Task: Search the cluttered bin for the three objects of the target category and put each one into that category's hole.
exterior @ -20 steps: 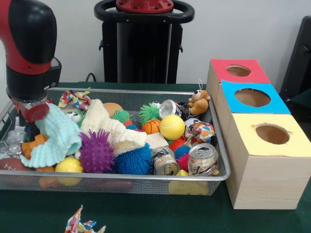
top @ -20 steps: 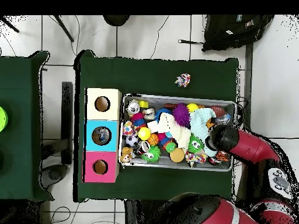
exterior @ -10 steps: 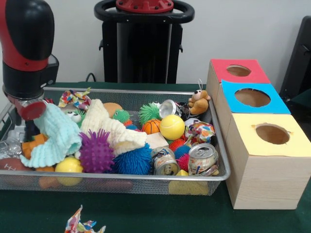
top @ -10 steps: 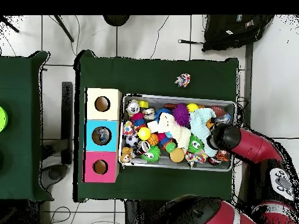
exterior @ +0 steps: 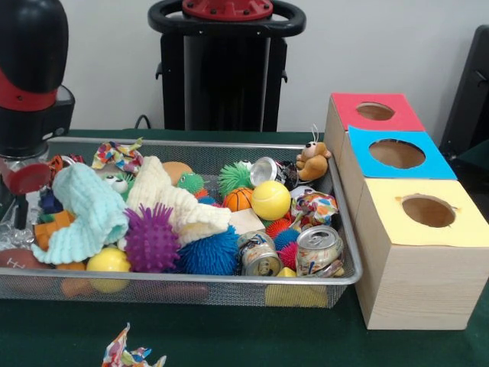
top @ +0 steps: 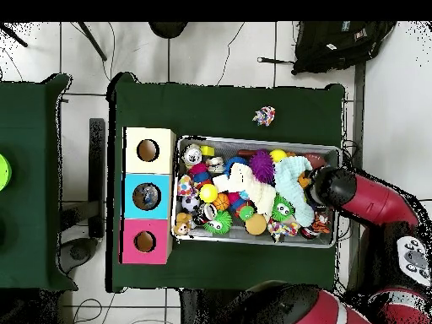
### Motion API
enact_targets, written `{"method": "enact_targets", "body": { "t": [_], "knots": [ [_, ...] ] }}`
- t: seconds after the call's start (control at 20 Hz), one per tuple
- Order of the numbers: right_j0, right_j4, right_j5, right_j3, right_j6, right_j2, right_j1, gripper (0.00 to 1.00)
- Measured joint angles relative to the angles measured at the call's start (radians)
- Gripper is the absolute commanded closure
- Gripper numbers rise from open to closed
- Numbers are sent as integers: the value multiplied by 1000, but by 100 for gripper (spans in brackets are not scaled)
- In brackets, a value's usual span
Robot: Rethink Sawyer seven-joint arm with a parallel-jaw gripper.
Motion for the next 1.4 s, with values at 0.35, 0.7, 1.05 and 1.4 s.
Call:
{"method": "enact_targets", "body": {
  "t": [0.35,0.7,1.05,1.4],
  "knots": [
    [0,0,10,-71,0,10,20,0],
    [1,1,10,-103,0,31,59,0],
    [2,1,10,-105,0,33,57,0],
    [5,0,27,-102,0,34,49,0]
  ]
}}
